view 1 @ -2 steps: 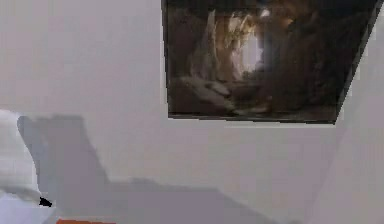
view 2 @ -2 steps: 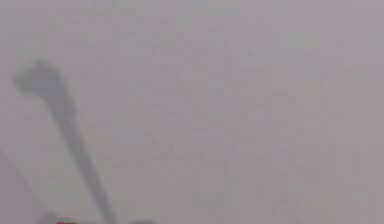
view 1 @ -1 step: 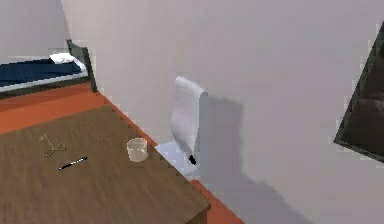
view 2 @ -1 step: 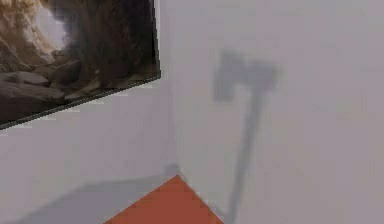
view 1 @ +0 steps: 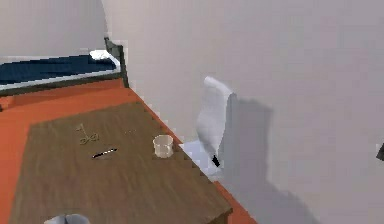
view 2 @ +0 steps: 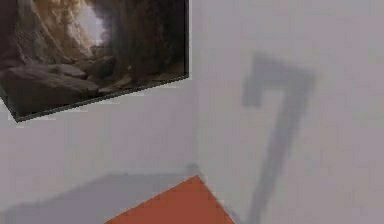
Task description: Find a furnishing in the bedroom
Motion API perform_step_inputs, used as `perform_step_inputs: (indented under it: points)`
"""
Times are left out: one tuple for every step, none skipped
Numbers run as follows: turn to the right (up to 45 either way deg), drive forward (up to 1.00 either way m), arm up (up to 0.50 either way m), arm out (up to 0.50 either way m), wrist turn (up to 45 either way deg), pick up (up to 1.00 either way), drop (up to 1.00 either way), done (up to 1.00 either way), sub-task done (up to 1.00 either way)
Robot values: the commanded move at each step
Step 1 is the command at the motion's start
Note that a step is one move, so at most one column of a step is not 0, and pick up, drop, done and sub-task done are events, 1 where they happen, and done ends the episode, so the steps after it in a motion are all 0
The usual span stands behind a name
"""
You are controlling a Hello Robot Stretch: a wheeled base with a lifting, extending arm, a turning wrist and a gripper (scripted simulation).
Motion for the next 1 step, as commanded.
perform_step_inputs:
  points:
    - [0.0, 0.00, 0.00, 0.00, 0.0, 0.00, 0.00, 1.00, 0.00]
